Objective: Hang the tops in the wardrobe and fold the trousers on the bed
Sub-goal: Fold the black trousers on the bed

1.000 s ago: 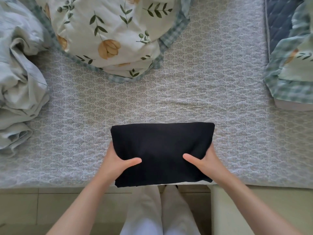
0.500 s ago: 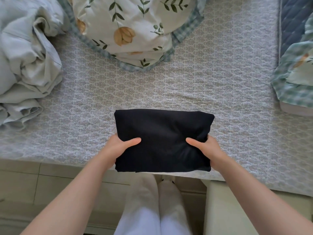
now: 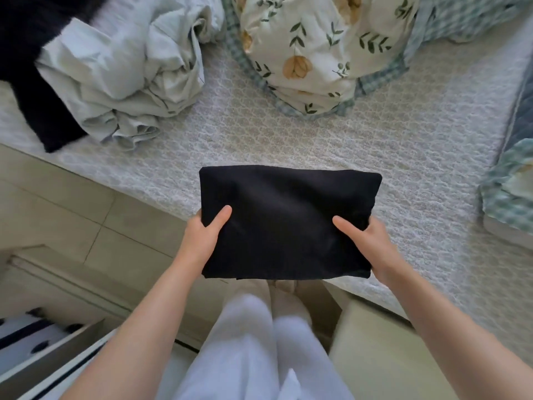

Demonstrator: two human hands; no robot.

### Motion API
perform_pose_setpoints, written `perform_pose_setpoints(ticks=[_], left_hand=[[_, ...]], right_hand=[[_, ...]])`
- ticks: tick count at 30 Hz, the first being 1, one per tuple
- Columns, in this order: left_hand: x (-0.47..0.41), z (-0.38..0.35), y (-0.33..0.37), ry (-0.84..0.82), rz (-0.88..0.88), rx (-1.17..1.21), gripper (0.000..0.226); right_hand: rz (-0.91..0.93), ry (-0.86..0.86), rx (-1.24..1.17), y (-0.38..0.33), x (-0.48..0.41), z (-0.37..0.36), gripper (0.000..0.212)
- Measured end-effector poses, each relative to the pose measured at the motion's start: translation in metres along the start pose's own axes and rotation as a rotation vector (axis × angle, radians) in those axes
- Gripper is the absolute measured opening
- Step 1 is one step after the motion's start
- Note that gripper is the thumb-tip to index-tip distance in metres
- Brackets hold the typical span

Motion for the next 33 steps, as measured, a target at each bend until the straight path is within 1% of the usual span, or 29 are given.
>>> perform_pose_setpoints(ticks=[4, 8, 10, 12, 15, 20, 23, 27, 31, 33], left_hand=[[0.033, 0.059, 0.003, 0.154, 0.022, 0.108, 0.013], [0.054, 0.118, -0.008, 0.293, 0.078, 0.223, 0.013], [0.06, 0.148, -0.014, 0.344, 0.105, 0.27, 0.019], [0.063, 0.177, -0.02, 0.386, 0.136, 0.318, 0.023], [0.064, 0.224, -0.032, 0.443, 0.193, 0.378, 0.017], [0.066, 0.301, -0.045, 0.535, 0.22, 0.485, 0.01], [0.064, 0.344, -0.053, 0.6, 0.235, 0.542, 0.017], [0.06, 0.392, -0.066, 0.69, 0.274, 0.608, 0.034], [0.059, 0.426, -0.076, 0.788, 0.325, 0.697, 0.031], [0.055, 0.44, -0.08, 0.826, 0.356, 0.728, 0.031]], right_hand=[[0.158, -0.009, 0.095, -0.052, 0.033, -0.024, 0.037], [0.255, -0.091, 0.195, -0.093, 0.058, -0.07, 0.038], [0.277, -0.144, 0.234, -0.11, 0.071, -0.1, 0.038], [0.295, -0.195, 0.258, -0.127, 0.082, -0.131, 0.031], [0.297, -0.266, 0.298, -0.149, 0.1, -0.182, 0.026], [0.306, -0.37, 0.384, -0.18, 0.129, -0.276, 0.022], [0.316, -0.448, 0.439, -0.194, 0.146, -0.335, 0.019], [0.344, -0.529, 0.526, -0.212, 0.163, -0.407, 0.019], [0.384, -0.647, 0.605, -0.235, 0.184, -0.482, 0.018], [0.419, -0.688, 0.654, -0.246, 0.191, -0.518, 0.021]])
Point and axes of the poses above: each hand's wrist, its own x-axis away from the middle knuckle, its own z-axis out of the back of the hand, y = z × x, the point moved 10 cm from there along -x, towards the middle knuckle, and after that the axes turned 12 degrees about y, right-handed, at the moved point
